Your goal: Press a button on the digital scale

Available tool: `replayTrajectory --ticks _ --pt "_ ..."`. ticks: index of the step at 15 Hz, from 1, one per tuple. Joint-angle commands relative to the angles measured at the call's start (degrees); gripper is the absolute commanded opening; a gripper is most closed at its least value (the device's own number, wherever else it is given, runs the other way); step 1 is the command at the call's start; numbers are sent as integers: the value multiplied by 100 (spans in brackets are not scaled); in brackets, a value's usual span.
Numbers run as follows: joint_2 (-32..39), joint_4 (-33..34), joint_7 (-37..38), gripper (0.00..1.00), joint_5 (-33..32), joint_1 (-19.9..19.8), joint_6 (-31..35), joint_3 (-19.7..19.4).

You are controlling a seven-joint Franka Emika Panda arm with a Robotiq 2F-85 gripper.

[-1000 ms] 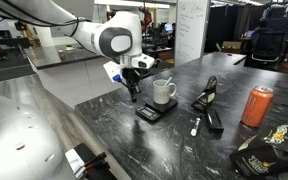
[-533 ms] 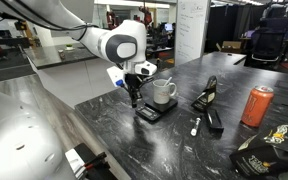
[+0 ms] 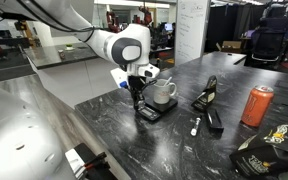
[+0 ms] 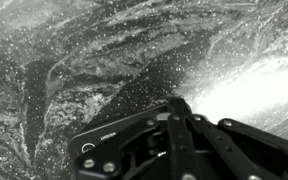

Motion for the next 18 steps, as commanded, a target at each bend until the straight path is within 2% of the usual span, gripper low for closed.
replayTrajectory --ticks 1,8,18 --pt "404 206 -55 0 35 -51 94 -48" --pt "717 354 -63 0 82 -30 -16 -89" --pt "1253 729 -596 0 555 56 -496 -320"
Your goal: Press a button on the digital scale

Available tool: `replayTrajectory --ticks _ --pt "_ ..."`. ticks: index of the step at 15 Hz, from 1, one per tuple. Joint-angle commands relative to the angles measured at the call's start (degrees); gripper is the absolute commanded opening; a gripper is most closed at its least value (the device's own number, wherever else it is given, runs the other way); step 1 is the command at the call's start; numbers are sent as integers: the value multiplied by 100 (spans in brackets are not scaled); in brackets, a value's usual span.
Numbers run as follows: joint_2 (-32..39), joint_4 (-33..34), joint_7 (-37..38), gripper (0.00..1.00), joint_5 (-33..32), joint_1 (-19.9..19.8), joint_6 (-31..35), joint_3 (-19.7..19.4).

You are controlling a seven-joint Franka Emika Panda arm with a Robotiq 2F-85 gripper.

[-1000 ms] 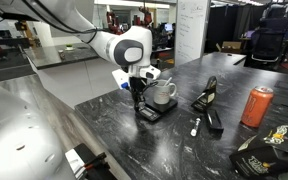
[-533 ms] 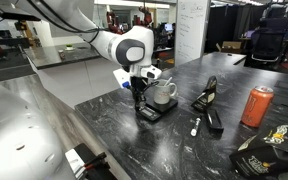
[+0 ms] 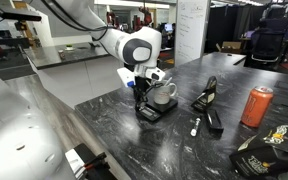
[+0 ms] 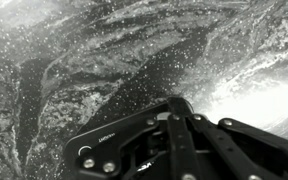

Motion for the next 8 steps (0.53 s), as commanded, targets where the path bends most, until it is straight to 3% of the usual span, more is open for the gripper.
replayTrajectory --ticks 1,8 --pt "675 213 -301 0 278 55 6 -66" --pt "749 416 -168 0 201 38 -243 -44"
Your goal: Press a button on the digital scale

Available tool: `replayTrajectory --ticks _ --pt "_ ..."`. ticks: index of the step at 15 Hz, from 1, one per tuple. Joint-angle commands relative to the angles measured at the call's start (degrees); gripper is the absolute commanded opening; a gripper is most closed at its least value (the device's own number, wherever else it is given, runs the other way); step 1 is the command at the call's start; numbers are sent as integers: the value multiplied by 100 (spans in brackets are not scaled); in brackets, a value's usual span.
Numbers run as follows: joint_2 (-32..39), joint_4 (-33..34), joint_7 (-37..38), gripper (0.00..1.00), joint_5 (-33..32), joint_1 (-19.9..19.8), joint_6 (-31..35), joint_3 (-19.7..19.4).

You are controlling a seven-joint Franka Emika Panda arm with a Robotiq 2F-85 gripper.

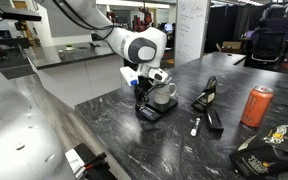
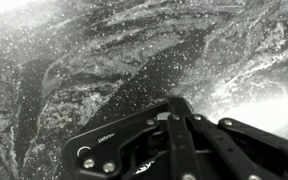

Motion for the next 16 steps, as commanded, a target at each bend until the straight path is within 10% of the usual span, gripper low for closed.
replayTrajectory --ticks 1,16 --pt "309 83 77 0 21 54 116 112" --pt "-1602 -197 1584 0 -1088 244 260 1146"
